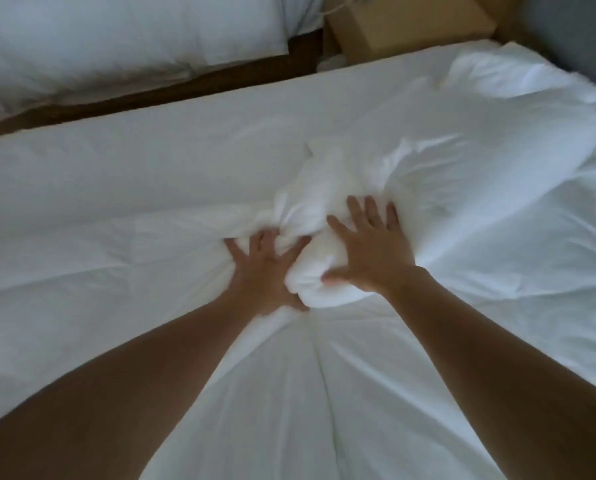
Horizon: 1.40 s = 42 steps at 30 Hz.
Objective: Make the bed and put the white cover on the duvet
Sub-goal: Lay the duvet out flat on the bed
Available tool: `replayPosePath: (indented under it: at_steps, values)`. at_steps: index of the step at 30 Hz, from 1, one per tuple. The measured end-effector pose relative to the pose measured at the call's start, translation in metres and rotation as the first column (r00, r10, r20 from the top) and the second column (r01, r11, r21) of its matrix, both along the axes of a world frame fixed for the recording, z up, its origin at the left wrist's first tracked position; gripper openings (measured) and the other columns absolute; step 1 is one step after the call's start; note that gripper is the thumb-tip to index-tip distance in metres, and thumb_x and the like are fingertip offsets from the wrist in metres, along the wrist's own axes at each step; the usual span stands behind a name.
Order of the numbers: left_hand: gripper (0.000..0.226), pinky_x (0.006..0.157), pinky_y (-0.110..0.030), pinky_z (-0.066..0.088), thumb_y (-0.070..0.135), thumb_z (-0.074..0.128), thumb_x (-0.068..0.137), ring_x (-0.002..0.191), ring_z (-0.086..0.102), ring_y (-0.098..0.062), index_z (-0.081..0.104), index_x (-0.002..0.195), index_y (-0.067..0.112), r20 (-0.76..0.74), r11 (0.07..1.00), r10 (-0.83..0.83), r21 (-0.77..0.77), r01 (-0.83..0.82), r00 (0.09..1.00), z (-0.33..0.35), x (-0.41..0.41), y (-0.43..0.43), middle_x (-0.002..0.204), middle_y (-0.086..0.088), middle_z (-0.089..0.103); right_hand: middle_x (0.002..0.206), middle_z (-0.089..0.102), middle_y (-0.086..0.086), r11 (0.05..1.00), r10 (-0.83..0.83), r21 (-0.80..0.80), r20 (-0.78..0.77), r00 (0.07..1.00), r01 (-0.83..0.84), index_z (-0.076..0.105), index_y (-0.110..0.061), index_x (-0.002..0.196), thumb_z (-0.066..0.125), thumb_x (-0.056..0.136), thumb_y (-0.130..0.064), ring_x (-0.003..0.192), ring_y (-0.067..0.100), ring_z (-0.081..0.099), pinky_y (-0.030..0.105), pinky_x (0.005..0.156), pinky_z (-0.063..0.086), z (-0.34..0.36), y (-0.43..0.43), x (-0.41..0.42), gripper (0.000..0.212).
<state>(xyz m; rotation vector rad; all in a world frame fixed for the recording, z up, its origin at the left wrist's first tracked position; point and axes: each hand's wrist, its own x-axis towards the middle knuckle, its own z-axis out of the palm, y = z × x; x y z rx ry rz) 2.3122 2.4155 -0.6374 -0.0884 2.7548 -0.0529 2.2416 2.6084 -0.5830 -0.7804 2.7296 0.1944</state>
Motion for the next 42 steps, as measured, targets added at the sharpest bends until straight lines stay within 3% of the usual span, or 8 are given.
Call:
replayPosePath:
  at_steps: [7,11,14,18,22,27,36,42]
  values:
    - [0.052,0.101,-0.044,0.037,0.053,0.063,0.09,0.116,0.056,-0.031,0.052,0.132,0.023,-0.222,0.951,-0.284,-0.19,0.245,0.933,0.088,-0.1,-0.089,0.124,-0.006,0.06,0.116,0.063,0.014,0.835,-0.14,-0.498,-0.603,0.785,-0.233,0.07,-0.012,0.106,0.08,0.082,-0.042,0.103,0.036,0.061,0.049,0.099,0.039,-0.017,-0.028,0.026,0.039]
    - [0.074,0.114,-0.066,0.024,0.032,0.074,0.082,0.138,0.034,-0.045,0.038,0.145,0.017,-0.507,0.922,0.094,-0.281,-0.268,0.857,0.133,-0.165,-0.155,0.151,-0.023,0.032,0.167,0.007,0.014,0.952,-0.274,-0.132,0.045,0.961,0.277,0.015,-0.037,0.159,0.067,0.057,-0.088,0.151,0.042,0.015,0.064,0.115,0.017,-0.037,-0.062,-0.001,0.126]
    - [0.109,0.111,-0.08,0.001,0.063,0.066,0.081,0.153,-0.01,-0.043,-0.004,0.16,0.033,-0.321,0.994,0.036,-0.084,-0.066,0.946,0.089,-0.166,-0.115,0.166,-0.012,-0.02,0.161,-0.036,0.011,0.92,-0.391,0.109,0.326,0.86,0.377,-0.025,-0.044,0.152,0.072,0.042,-0.091,0.147,0.05,-0.023,0.077,0.111,-0.002,-0.061,-0.085,-0.034,0.154]
    - [0.12,0.105,-0.084,-0.002,0.092,0.049,0.071,0.152,-0.019,-0.043,-0.027,0.152,0.045,-0.106,0.999,0.036,0.03,-0.033,0.994,0.014,-0.154,-0.087,0.166,-0.003,-0.028,0.158,-0.039,0.015,0.922,-0.387,0.14,0.372,0.844,0.361,-0.027,-0.041,0.153,0.078,0.036,-0.086,0.145,0.053,-0.026,0.082,0.107,-0.003,-0.076,-0.091,-0.045,0.163]
    - [0.134,0.108,-0.077,0.02,0.083,0.066,0.068,0.143,0.028,-0.04,-0.02,0.157,0.033,-0.004,0.993,0.089,0.081,-0.088,0.996,0.005,-0.18,-0.081,0.157,-0.016,0.024,0.157,-0.039,0.018,0.923,-0.385,0.184,0.401,0.832,0.338,-0.027,-0.038,0.152,0.082,0.04,-0.082,0.144,0.055,-0.026,0.083,0.105,-0.002,-0.079,-0.095,-0.049,0.163]
    - [0.068,0.103,-0.051,0.041,0.031,0.053,0.1,0.125,0.052,-0.035,0.02,0.158,0.02,-0.115,0.948,-0.279,-0.194,0.254,0.953,0.024,-0.221,-0.087,0.139,-0.012,0.051,0.155,-0.043,0.016,0.918,-0.397,0.162,0.424,0.814,0.363,-0.037,-0.042,0.147,0.083,0.037,-0.081,0.143,0.055,-0.027,0.086,0.103,0.002,-0.08,-0.099,-0.052,0.167]
    - [0.067,0.124,-0.059,0.007,0.027,0.041,0.103,0.153,0.007,-0.047,0.013,0.162,0.008,-0.383,1.0,-0.018,0.01,0.024,0.924,-0.03,-0.175,-0.058,0.167,-0.025,0.005,0.15,-0.049,0.018,0.919,-0.393,0.169,0.404,0.826,0.355,-0.042,-0.042,0.143,0.081,0.038,-0.082,0.141,0.056,-0.031,0.086,0.102,-0.001,-0.091,-0.102,-0.054,0.166]
    - [0.076,0.124,-0.057,0.007,0.056,0.038,0.098,0.156,-0.004,-0.037,0.018,0.162,0.021,-0.163,0.983,-0.046,0.171,0.074,0.986,-0.04,0.016,-0.04,0.168,-0.02,-0.002,0.153,-0.044,0.021,0.932,-0.362,0.126,0.365,0.858,0.339,-0.038,-0.041,0.146,0.08,0.04,-0.083,0.142,0.057,-0.028,0.088,0.1,0.001,-0.089,-0.103,-0.051,0.164]
